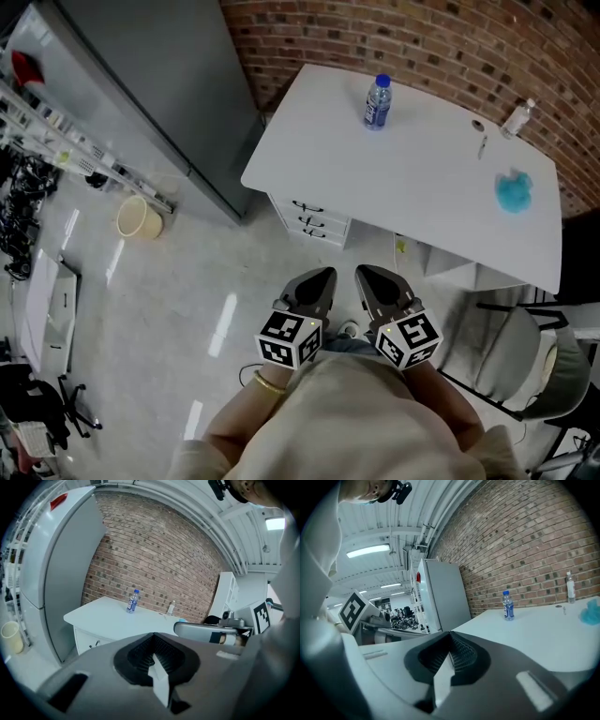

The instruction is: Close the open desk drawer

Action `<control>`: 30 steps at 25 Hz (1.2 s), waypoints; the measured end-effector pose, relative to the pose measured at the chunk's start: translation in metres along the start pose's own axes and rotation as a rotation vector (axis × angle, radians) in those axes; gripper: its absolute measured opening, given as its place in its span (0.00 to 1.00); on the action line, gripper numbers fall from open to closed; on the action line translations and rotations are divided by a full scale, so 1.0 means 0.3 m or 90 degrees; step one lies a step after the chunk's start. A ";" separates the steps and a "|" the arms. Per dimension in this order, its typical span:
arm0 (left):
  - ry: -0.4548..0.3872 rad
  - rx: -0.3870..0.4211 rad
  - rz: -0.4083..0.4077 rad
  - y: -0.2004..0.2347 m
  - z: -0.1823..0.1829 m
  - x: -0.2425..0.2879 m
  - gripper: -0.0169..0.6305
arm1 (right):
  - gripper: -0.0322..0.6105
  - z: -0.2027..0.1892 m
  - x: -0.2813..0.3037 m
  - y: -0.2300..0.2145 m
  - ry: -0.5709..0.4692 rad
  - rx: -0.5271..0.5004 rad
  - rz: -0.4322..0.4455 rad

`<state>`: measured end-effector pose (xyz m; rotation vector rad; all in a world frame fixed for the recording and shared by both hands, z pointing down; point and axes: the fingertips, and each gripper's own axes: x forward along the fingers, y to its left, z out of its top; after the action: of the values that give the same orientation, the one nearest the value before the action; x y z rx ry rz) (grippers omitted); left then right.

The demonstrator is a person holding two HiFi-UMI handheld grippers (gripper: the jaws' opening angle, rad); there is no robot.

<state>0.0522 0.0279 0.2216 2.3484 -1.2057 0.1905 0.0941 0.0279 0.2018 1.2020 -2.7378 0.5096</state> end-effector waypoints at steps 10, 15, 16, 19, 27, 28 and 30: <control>-0.004 0.019 -0.010 -0.081 0.012 0.055 0.02 | 0.05 0.012 -0.053 -0.053 -0.009 -0.031 -0.002; -0.010 0.020 -0.010 -0.093 0.014 0.079 0.02 | 0.05 0.013 -0.064 -0.048 -0.013 -0.042 0.013; -0.010 0.021 -0.010 -0.097 0.011 0.083 0.02 | 0.05 0.011 -0.069 -0.049 -0.013 -0.043 0.014; -0.009 0.019 -0.012 -0.109 0.006 0.095 0.02 | 0.05 0.007 -0.085 -0.059 -0.012 -0.043 0.012; -0.011 0.009 -0.019 -0.121 -0.005 0.113 0.02 | 0.05 -0.010 -0.106 -0.076 -0.005 -0.043 0.007; -0.010 0.007 -0.020 -0.122 -0.007 0.115 0.02 | 0.05 -0.013 -0.108 -0.079 -0.004 -0.042 0.006; -0.009 0.005 -0.021 -0.122 -0.011 0.117 0.02 | 0.05 -0.018 -0.111 -0.082 -0.002 -0.040 0.004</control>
<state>0.1026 0.0220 0.2230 2.3782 -1.1747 0.1675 0.1347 0.0373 0.2056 1.1810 -2.7382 0.4187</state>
